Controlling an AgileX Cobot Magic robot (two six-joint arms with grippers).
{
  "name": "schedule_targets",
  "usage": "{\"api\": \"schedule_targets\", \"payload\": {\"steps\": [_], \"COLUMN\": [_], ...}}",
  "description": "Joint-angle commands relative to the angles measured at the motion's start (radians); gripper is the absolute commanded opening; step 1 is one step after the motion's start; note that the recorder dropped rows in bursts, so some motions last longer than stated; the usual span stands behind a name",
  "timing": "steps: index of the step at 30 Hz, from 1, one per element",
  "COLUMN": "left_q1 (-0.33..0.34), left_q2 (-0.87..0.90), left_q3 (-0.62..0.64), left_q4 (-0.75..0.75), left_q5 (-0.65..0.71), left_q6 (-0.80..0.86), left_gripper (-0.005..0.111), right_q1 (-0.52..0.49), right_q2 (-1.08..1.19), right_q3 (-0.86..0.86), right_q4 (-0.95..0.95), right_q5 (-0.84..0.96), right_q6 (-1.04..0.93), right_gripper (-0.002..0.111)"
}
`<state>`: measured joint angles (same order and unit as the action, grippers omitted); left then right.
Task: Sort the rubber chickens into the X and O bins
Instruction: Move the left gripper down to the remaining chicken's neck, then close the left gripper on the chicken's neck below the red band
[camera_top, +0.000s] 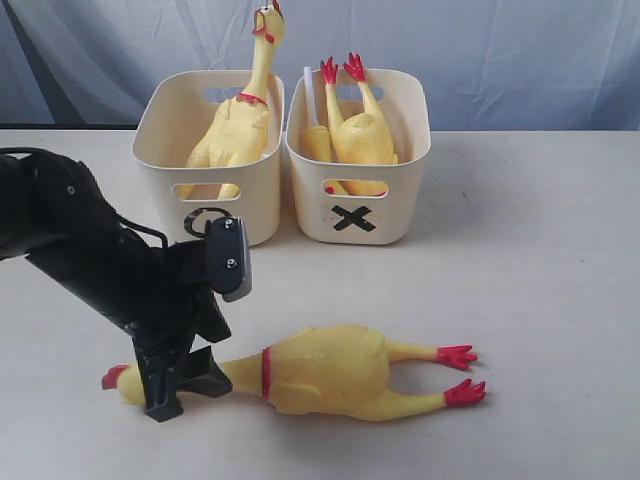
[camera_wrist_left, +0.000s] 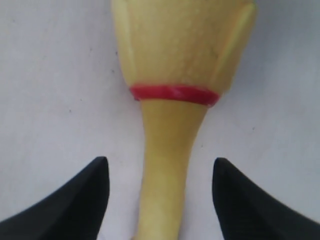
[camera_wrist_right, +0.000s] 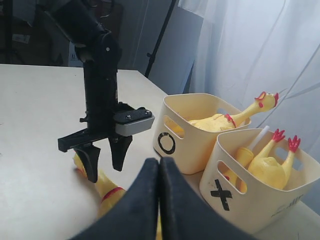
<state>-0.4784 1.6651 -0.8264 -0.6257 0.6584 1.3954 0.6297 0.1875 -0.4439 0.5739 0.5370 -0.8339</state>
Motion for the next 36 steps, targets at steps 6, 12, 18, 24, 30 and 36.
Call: {"api": "schedule_targets", "payload": {"steps": [6,12,18,24,30,36], "left_q1": [-0.003,-0.009,-0.059,-0.063,-0.063,-0.063], "left_q2": [0.077,0.085,0.108,0.108,0.108,0.096], "left_q3": [0.006,0.006,0.006,0.006,0.006,0.006], "left_q4": [-0.057,-0.062,-0.051,-0.051,-0.053,-0.061], "left_q5": [-0.032,-0.049,-0.068,-0.118,-0.121,-0.094], "left_q6": [0.083,0.086,0.128,0.125,0.125,0.123], "left_gripper": [0.057,0.056,0.043,0.027,0.0,0.0], "right_q1": [-0.002,-0.002,-0.002,-0.002,-0.002,-0.002], "right_q2": [-0.004,-0.004,-0.004,-0.004,-0.004,-0.004], "right_q3": [0.005,0.005,0.005,0.005,0.005,0.005], "right_q4": [0.003,0.004,0.006,0.006,0.006,0.006], "right_q5": [-0.006,-0.007,-0.007,-0.007,-0.007,-0.005], "right_q6": [0.001,0.001,0.001,0.001,0.001,0.001], "right_gripper": [0.0,0.0,0.0,0.0,0.0,0.0]}}
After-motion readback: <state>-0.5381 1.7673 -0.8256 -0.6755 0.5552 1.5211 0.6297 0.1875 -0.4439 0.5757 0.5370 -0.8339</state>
